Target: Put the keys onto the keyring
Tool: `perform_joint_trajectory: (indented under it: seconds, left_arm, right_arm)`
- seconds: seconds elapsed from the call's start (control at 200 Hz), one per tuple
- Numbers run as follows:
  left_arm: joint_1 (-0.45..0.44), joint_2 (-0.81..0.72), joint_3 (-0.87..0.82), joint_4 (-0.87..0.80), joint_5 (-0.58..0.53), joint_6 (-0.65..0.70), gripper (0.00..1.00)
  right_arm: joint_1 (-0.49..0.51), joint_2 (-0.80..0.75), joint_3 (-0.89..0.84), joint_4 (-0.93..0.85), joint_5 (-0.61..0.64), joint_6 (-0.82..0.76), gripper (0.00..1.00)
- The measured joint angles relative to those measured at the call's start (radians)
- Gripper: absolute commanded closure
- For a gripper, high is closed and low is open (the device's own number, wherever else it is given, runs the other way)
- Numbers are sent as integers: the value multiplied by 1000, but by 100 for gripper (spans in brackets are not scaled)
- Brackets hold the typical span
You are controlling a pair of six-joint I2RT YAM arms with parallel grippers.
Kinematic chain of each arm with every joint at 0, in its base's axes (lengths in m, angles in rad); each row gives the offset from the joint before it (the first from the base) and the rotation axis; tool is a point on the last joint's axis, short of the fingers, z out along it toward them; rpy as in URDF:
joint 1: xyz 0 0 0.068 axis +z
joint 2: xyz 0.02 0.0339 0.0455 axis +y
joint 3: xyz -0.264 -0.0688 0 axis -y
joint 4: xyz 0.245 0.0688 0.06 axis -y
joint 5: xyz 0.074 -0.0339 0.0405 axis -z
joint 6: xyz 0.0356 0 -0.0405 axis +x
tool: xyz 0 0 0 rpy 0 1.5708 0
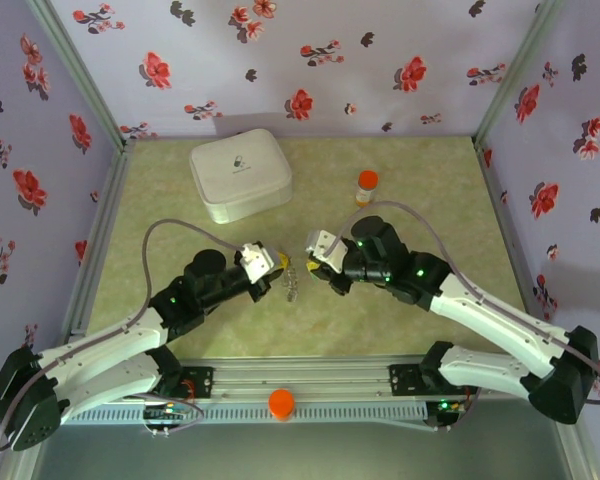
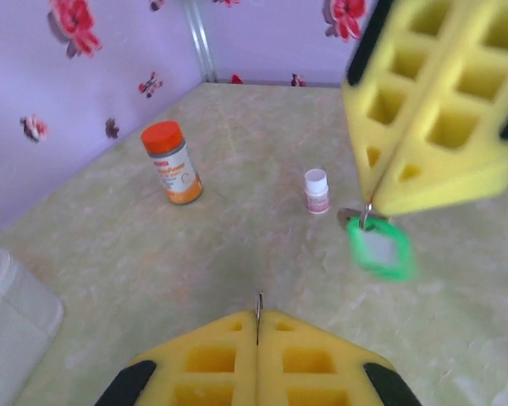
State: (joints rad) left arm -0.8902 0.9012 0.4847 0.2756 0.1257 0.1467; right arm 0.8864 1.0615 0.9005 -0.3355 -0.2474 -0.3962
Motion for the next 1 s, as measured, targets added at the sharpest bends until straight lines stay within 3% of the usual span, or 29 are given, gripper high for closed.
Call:
perform_joint_trajectory:
  seconds: [0.165,0.455,1.0]
  left_arm:
    - [0,-12,3,-35,-14,-182,100]
    - [0,-10,27,-76,-21,-397,100]
    - [-1,42,77,-103,32,-503,100]
  right_arm:
    - [13,48,0,48,77,-97,100]
    - [28,60,2,68,61,-233,100]
    - [67,86,3,153,98,-297,100]
